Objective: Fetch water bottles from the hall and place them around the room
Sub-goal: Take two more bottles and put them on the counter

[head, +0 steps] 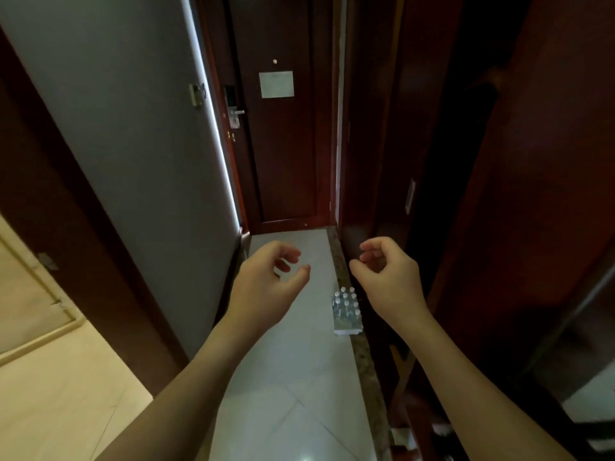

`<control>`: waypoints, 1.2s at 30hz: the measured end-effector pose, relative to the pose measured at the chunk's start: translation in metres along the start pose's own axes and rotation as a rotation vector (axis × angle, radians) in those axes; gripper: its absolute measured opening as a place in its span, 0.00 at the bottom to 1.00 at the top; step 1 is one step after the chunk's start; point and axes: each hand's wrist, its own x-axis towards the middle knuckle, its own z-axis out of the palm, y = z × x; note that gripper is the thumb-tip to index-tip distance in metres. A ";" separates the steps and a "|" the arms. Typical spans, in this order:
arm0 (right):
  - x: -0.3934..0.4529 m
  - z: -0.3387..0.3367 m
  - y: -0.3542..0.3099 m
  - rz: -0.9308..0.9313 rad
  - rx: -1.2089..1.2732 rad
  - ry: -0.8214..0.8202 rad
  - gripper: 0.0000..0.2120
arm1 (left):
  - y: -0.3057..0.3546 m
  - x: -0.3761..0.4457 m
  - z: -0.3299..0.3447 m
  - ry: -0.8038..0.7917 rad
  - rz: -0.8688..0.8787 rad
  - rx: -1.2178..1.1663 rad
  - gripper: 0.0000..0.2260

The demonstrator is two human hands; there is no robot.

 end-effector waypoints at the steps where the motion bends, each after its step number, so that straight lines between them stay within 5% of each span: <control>1: 0.022 0.006 0.004 -0.001 -0.002 -0.004 0.10 | -0.006 0.019 0.004 0.007 -0.008 0.001 0.08; 21: 0.358 0.167 0.150 0.203 -0.069 0.079 0.09 | -0.228 0.367 0.126 -0.130 -0.165 -0.185 0.06; 36: 0.517 0.231 0.368 0.539 -0.033 0.207 0.09 | -0.369 0.526 0.353 -0.421 -0.258 -0.135 0.11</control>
